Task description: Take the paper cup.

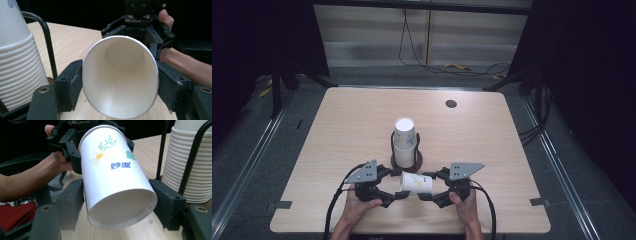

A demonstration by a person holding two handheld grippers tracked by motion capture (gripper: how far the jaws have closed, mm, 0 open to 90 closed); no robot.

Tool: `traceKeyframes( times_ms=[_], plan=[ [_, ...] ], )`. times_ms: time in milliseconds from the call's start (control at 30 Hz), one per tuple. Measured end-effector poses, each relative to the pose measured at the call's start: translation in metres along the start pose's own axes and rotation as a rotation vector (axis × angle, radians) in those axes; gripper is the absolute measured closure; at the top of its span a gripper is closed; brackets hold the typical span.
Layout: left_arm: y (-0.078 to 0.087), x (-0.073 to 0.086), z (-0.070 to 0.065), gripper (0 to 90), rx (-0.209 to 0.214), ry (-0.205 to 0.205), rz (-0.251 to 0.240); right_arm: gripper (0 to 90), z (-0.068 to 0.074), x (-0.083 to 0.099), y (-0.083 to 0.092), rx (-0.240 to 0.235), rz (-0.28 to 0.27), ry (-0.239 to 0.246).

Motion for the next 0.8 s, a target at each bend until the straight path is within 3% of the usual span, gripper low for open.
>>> traceKeyframes(
  times_ms=[267,467,800],
  plan=[
    [-0.001,0.001,0.001,28.6,-0.011,0.001,0.016,23.0,-0.001,0.002,0.000,0.026,0.005,-0.009],
    [0.001,0.000,0.003,28.2,-0.025,0.015,0.017,14.0,-0.002,0.003,0.001,0.076,-0.023,-0.015],
    [0.009,0.002,0.011,27.9,-0.097,0.029,0.069,12.9,-0.004,0.008,0.015,0.217,-0.102,-0.031]
  ],
)
Point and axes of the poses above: each handheld gripper's, and its own axes: y roughly backward along the jaws, x roughly out of its underside, z roughly to its left, the point moved 4 cm from there along -y, roughly forward along the jaws, and after that the axes turned 5 degrees about -x, right-handed, at the moved point
